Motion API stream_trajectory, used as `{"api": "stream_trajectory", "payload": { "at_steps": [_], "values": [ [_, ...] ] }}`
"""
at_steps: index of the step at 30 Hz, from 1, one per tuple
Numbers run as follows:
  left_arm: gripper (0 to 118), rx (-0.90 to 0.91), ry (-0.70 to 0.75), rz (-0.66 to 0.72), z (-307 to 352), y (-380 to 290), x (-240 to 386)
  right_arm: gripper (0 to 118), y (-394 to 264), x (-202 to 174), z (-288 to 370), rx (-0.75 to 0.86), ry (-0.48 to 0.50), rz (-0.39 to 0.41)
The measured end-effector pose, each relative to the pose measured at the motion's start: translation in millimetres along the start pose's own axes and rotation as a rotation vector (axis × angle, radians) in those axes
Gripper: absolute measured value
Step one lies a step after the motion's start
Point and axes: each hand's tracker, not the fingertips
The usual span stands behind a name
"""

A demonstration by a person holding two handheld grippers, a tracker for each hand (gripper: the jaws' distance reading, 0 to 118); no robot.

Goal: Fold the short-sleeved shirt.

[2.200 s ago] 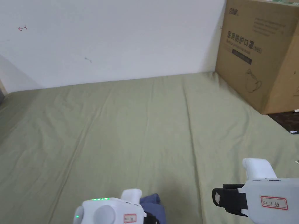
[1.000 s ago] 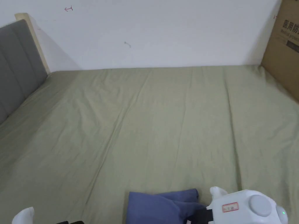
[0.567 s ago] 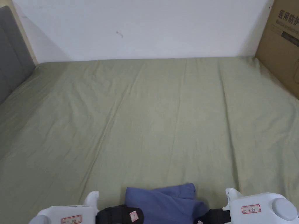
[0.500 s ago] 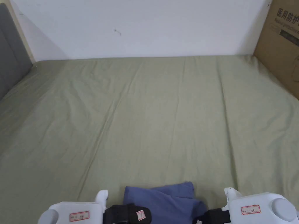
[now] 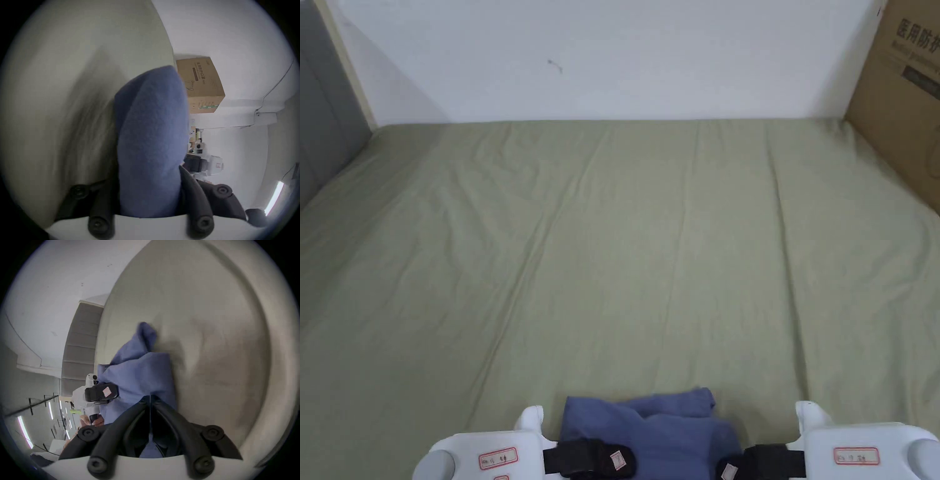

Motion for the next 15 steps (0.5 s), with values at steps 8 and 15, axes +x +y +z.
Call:
{"api": "stream_trajectory", "payload": {
  "at_steps": [8,15],
  "values": [
    [22,0.154,0.147,-0.258,138,72,60,1,15,-76,93,0.169,0.011,0.170],
    [22,0.117,0.680,-0.442,225,138,74,1,1,-98,122,0.226,-0.094,0.264]
  ]
}}
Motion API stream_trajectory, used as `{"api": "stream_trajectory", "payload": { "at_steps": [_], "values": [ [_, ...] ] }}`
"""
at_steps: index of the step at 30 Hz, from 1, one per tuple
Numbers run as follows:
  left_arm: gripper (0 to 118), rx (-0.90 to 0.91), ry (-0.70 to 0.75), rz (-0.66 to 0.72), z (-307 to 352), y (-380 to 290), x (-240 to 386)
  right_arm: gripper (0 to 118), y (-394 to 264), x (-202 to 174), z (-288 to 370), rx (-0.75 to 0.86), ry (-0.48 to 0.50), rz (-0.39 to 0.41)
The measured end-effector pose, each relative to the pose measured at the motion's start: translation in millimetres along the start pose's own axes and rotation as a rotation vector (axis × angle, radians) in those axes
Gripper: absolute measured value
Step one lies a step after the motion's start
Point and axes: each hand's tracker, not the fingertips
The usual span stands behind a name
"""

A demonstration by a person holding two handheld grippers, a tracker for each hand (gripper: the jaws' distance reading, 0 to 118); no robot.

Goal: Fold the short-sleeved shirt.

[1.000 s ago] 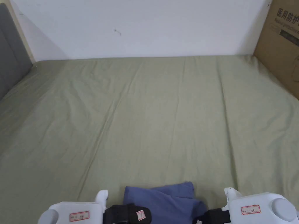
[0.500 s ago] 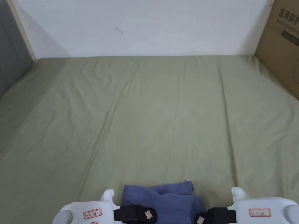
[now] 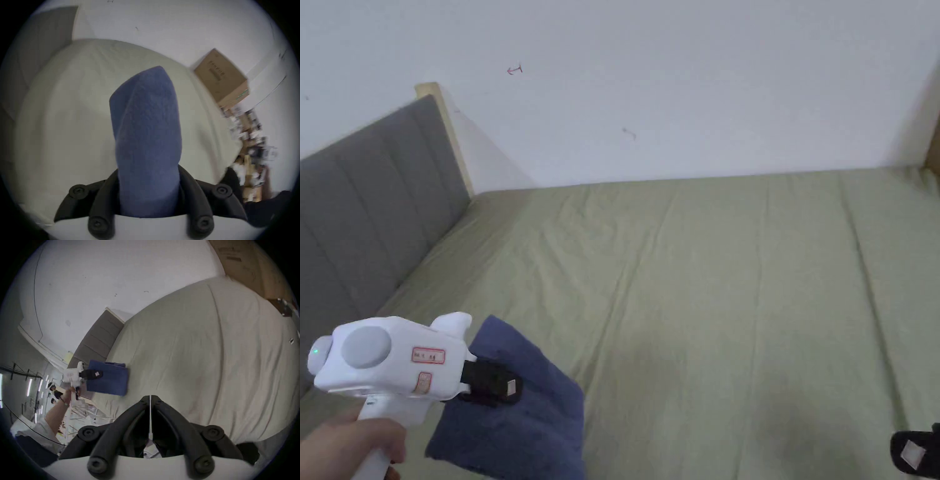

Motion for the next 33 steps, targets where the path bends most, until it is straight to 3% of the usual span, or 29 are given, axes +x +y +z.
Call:
{"api": "stream_trajectory", "payload": {
  "at_steps": [4,5,6,7,8,10,11,20,21,22,23,24,25,29,33],
  "values": [
    [22,-0.007,0.219,-0.003,-2,16,-41,1,-8,2,2,-0.021,-0.052,0.002],
    [28,-0.013,0.279,-0.027,-2,19,-46,1,-10,3,2,-0.026,-0.062,-0.003],
    [48,-0.038,0.337,-0.059,-3,22,-49,1,-11,4,2,-0.027,-0.064,-0.009],
    [79,-0.052,0.392,-0.087,-1,25,-50,1,-12,4,3,-0.031,-0.063,-0.015],
    [79,-0.057,0.459,-0.129,2,27,-51,1,-13,4,3,-0.033,-0.062,-0.019],
    [106,-0.019,0.542,-0.189,15,34,-50,1,-13,4,4,-0.031,-0.068,-0.019],
    [114,0.029,0.570,-0.200,25,39,-48,1,-12,4,4,-0.029,-0.071,-0.016],
    [110,0.170,0.476,-0.116,75,37,-32,1,3,-9,1,-0.005,-0.051,0.032],
    [108,0.157,0.371,-0.098,79,34,-24,1,6,-12,0,-0.005,-0.046,0.048],
    [99,0.152,0.269,-0.068,81,30,-14,1,8,-15,0,-0.007,-0.041,0.065],
    [77,0.162,0.203,-0.042,84,27,-2,1,11,-18,-1,-0.011,-0.037,0.087],
    [28,0.177,0.171,-0.032,87,23,16,1,15,-23,-1,-0.007,-0.041,0.114],
    [0,0.206,0.172,-0.047,90,21,35,1,19,-27,1,0.003,-0.045,0.135],
    [0,0.388,0.018,-0.085,121,16,142,1,46,-50,15,0.078,-0.032,0.202],
    [0,0.615,0.056,-0.128,145,32,214,1,79,-88,43,0.271,-0.098,0.330]
  ]
}}
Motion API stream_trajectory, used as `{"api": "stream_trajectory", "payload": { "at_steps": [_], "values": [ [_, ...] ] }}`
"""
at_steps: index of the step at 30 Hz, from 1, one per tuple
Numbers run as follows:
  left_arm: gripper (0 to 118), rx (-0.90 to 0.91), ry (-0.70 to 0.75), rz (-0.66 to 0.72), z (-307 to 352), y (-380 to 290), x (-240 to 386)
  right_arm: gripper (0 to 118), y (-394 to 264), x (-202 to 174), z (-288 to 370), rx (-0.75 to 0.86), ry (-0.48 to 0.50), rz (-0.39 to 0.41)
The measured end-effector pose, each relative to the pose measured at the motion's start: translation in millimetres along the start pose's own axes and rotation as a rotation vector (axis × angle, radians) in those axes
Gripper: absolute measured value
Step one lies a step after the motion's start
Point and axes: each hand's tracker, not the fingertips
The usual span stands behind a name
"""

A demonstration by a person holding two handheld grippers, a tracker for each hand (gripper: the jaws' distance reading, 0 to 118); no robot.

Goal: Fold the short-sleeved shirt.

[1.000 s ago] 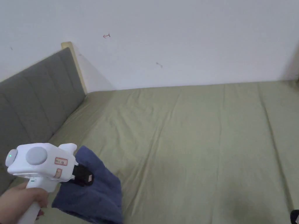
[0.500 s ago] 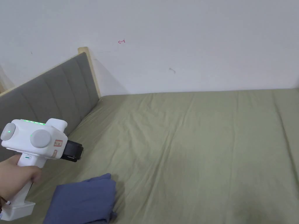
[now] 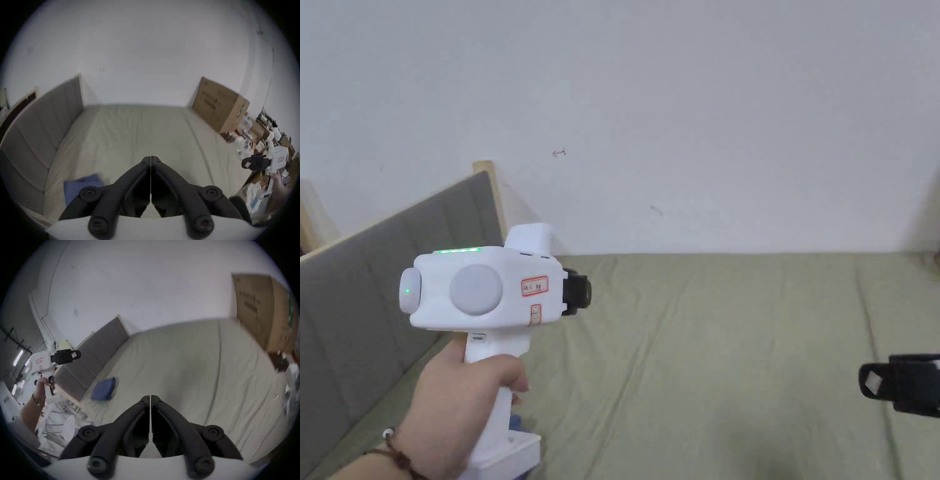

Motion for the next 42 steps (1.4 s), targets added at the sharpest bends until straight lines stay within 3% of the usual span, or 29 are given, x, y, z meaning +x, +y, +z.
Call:
{"api": "stream_trajectory", "payload": {
  "at_steps": [3,7,12,13,14,16,17,18,19,28,42],
  "values": [
    [0,0.190,0.076,-0.001,13,16,40,1,29,-13,17,0.200,-0.075,0.080],
    [0,0.396,0.195,-0.114,20,16,75,1,50,-19,30,0.431,-0.168,0.166],
    [1,0.480,0.225,-0.235,11,-4,101,1,48,-20,28,0.556,-0.246,0.189],
    [7,0.473,0.209,-0.234,9,-8,102,2,46,-20,27,0.563,-0.264,0.190],
    [20,0.456,0.178,-0.240,5,-11,104,9,44,-21,26,0.569,-0.280,0.188],
    [93,0.363,0.092,-0.231,-8,-13,104,72,42,-20,19,0.564,-0.332,0.190],
    [118,0.308,0.071,-0.210,-8,-19,106,105,41,-19,16,0.557,-0.343,0.191],
    [118,0.367,0.066,-0.211,-9,-21,107,117,33,-17,17,0.573,-0.330,0.201],
    [118,0.370,0.081,-0.208,-15,-25,106,118,30,-17,16,0.581,-0.338,0.190],
    [118,0.383,0.161,-0.066,-11,-36,105,118,26,-19,7,0.558,-0.377,0.216],
    [118,0.336,0.203,-0.043,-20,-36,90,118,21,-31,-4,0.505,-0.357,0.241]
  ]
}}
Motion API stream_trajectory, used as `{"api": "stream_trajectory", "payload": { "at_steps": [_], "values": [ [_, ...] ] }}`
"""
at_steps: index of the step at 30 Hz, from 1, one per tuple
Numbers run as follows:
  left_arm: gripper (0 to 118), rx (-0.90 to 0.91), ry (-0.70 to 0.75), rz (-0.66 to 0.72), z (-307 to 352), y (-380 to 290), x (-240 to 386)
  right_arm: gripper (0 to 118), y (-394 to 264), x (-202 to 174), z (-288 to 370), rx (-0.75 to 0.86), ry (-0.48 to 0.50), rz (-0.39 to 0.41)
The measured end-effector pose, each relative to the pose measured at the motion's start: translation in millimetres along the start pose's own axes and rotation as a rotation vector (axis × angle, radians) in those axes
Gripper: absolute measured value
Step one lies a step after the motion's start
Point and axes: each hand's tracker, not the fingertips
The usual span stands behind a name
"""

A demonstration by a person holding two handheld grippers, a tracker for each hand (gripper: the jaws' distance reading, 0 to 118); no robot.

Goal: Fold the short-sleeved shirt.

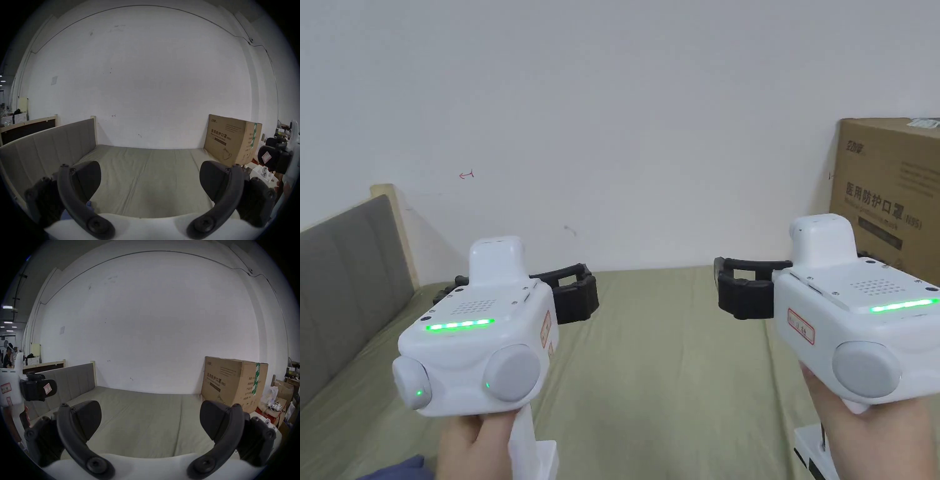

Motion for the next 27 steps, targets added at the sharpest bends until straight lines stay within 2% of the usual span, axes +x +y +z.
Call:
{"api": "stream_trajectory", "payload": {
  "at_steps": [4,14,27],
  "values": [
    [118,-0.008,-0.028,-0.002,20,0,4,118,-2,-2,-2,-0.017,0.009,-0.009],
    [118,-0.018,-0.074,0.081,4,5,-10,118,-7,-2,-2,-0.048,0.008,-0.007],
    [118,-0.043,-0.076,0.032,7,1,2,118,-11,2,-4,-0.055,0.008,-0.017]
  ]
}}
